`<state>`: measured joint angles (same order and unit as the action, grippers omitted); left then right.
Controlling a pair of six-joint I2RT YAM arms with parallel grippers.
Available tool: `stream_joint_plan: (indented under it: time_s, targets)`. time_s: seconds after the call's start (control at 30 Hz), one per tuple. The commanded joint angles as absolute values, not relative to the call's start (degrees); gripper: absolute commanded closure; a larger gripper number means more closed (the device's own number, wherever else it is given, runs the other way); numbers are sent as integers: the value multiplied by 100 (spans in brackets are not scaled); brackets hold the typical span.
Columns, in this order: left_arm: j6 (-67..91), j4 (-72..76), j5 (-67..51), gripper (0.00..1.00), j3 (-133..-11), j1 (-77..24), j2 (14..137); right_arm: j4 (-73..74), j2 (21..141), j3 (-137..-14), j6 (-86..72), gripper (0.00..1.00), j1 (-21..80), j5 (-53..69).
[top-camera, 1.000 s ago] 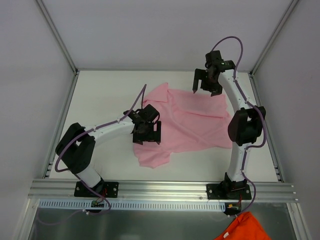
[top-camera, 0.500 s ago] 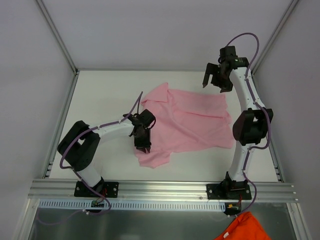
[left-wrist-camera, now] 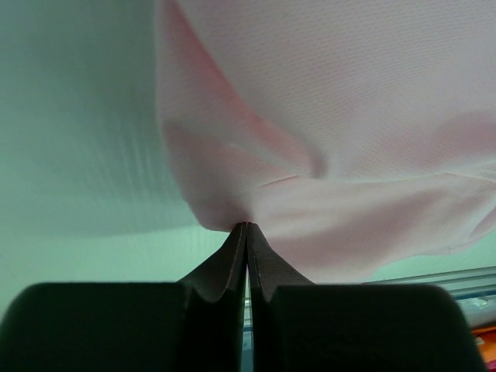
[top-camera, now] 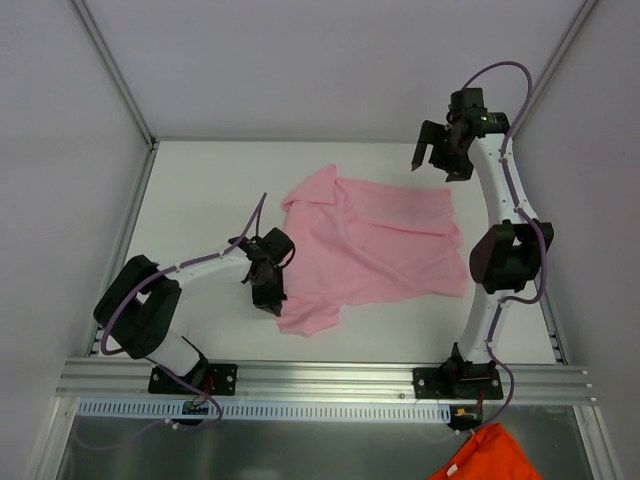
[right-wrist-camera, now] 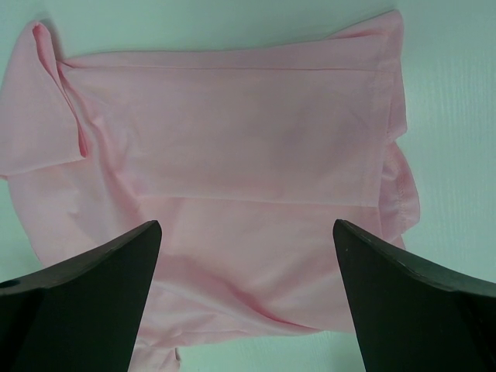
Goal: Fold and stack the t-shirts
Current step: Flatten out the tshirt
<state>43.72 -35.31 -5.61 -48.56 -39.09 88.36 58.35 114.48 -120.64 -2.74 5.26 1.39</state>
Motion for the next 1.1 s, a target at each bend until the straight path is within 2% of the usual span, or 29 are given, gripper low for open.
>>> stream_joint_plan:
  time_s: [0.0, 0.23, 0.53, 0.77, 0.87, 1.07]
  targets:
    - [4544, -3893, -483, 100, -4641, -3788, 8438, 5968, 11101, -12270, -237, 0, 422, 272]
    - [4395, -3841, -360, 100, -4482, -3647, 8227, 5906, 11013, -12155, -193, 0, 378, 430]
    - [3982, -4000, 114, 100, -5958, -3656, 7778, 5801, 10925, -11891, -132, 0, 351, 580]
    - [3876, -2937, -605, 100, -6223, -3656, 9181, 5801, 11249, -11874, -202, 0, 343, 1054]
    - [3885, -2717, -895, 100, -6232, -3647, 9727, 5618, 11390, -11717, -246, 0, 352, 1606]
    - [3902, -2610, -1195, 100, -6074, -3647, 10160, 5116, 11373, -11443, -255, 0, 343, 1880]
